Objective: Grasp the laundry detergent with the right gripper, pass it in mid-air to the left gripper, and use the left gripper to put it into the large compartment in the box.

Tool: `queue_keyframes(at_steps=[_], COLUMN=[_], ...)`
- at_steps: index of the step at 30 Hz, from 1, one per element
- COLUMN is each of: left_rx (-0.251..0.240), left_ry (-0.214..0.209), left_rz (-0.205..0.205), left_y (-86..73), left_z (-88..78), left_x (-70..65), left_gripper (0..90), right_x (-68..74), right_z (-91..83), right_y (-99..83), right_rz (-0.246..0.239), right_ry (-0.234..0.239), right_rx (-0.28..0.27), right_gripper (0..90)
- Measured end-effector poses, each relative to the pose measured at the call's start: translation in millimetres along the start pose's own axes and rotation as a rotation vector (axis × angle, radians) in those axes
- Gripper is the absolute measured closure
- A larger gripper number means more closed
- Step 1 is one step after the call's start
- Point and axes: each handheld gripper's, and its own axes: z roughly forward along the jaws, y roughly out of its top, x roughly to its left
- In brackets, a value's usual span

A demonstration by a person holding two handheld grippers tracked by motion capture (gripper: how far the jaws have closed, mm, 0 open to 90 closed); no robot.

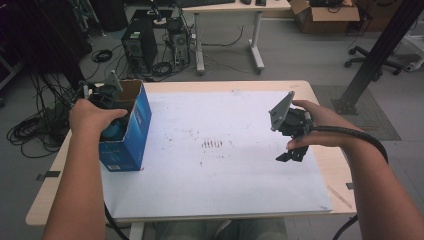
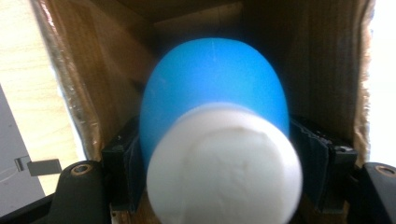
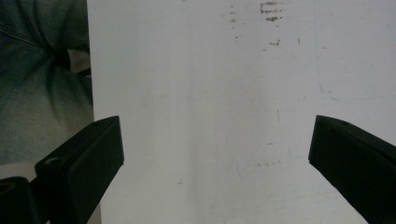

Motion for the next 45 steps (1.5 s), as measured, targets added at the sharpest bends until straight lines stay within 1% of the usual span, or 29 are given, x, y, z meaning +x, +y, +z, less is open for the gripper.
queue_keyframes(at_steps=[4, 8, 11, 12, 15, 16, 19, 25, 30, 32, 35, 36, 37, 38, 39, 41, 42, 43, 45], left_rx=[-0.008, -0.025, -0.039, -0.041, -0.052, -0.051, -0.06, -0.079, -0.091, -0.09, -0.097, -0.1, -0.104, -0.107, -0.107, -0.099, -0.099, -0.102, -0.092], left_ry=[0.022, 0.03, 0.047, 0.052, 0.055, 0.062, 0.073, 0.068, 0.07, 0.047, -0.011, -0.037, -0.06, -0.076, -0.092, -0.109, -0.113, -0.113, -0.103], left_rz=[0.001, 0.0, -0.016, -0.015, -0.018, -0.021, -0.026, -0.009, -0.004, -0.001, 0.032, 0.049, 0.058, 0.064, 0.073, 0.108, 0.117, 0.125, 0.154], left_y=[-1.1, -2.4, -3.3, -3.6, -5.1, -5.6, -6.6, -9.0, -10.3, -10.8, -13.0, -13.6, -14.2, -14.4, -14.6, -14.6, -14.5, -14.1, -13.6], left_z=[-8.8, -17.3, -22.4, -23.8, -27.3, -28.9, -32.8, -43.4, -52.0, -56.9, -63.4, -65.9, -68.1, -69.5, -71.0, -73.3, -74.1, -75.1, -77.2], left_x=[-3.5, -4.7, -4.6, -4.3, -4.0, -4.2, -4.9, -7.8, -11.4, -13.4, -16.9, -18.6, -19.5, -20.3, -21.8, -27.0, -28.7, -31.0, -35.6], left_gripper=[28.6, 28.5, 26.1, 24.5, 24.1, 23.6, 19.0, 18.2, 17.0, 14.3, 11.1, 8.2, 3.9, 2.7, 3.6, 4.0, 4.1, 4.1, 4.1], right_x=[0.5, 1.5, 1.8, 1.7, 2.5, 2.4, 3.3, 4.0, 4.8, 5.6, 5.8, 5.8, 5.9, 6.1, 6.4, 6.6, 6.9, 6.8, 6.9], right_z=[-0.3, -0.8, -1.9, -2.3, -3.3, -3.9, -3.4, -4.4, -6.8, -7.2, -7.8, -7.8, -7.3, -7.0, -6.9, -6.2, -6.6, -6.6, -7.0], right_y=[1.2, 2.0, 1.7, 1.7, 1.6, 1.6, 1.3, 2.8, 4.6, 4.6, 4.6, 4.4, 4.2, 4.1, 3.9, 3.5, 3.2, 3.0, 2.0], right_rz=[-0.004, -0.007, -0.006, -0.009, -0.01, -0.012, -0.008, -0.012, -0.02, -0.016, -0.021, -0.02, -0.019, -0.019, -0.017, -0.017, -0.014, -0.017, -0.015], right_ry=[-0.002, -0.003, -0.006, -0.006, -0.006, -0.004, -0.005, -0.009, -0.011, -0.013, -0.013, -0.012, -0.009, -0.012, -0.01, -0.011, -0.009, -0.01, -0.011], right_rx=[-0.006, -0.009, -0.008, -0.008, -0.018, -0.014, -0.017, -0.016, -0.015, -0.016, -0.014, -0.013, -0.014, -0.014, -0.012, -0.017, -0.013, -0.014, -0.015], right_gripper=[3.4, 3.4, 3.4, 3.4, 3.4, 3.4, 3.4, 3.4, 3.4, 3.4, 3.4, 3.4, 3.4, 3.4, 3.4, 3.4, 3.4, 3.4, 3.4])
